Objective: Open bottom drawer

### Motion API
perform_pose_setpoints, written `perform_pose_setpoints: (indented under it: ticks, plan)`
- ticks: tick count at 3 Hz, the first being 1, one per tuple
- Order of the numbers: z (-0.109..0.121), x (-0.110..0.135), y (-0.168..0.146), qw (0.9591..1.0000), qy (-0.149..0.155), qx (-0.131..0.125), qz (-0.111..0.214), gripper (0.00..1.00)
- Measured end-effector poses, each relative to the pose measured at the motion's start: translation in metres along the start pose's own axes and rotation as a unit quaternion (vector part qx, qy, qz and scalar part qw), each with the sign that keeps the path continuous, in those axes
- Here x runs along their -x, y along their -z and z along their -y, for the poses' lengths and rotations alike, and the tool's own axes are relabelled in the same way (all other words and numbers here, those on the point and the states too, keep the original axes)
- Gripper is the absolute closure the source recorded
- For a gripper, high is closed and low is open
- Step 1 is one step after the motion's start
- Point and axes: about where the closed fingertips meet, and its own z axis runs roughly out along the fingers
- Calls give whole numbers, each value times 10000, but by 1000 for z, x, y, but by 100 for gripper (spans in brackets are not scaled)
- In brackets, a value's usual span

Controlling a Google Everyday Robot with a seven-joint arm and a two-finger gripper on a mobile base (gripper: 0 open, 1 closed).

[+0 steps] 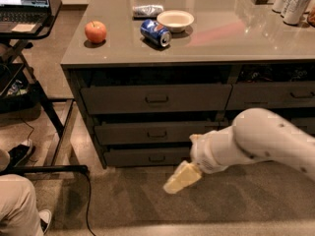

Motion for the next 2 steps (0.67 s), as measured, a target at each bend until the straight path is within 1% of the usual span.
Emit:
perform_pose_setpoints:
  ticks: [1,2]
  plan:
    - [-15,-20,-80,9985,-317,319,302,0]
    - [-22,-44,-147,9952,-503,416,735,0]
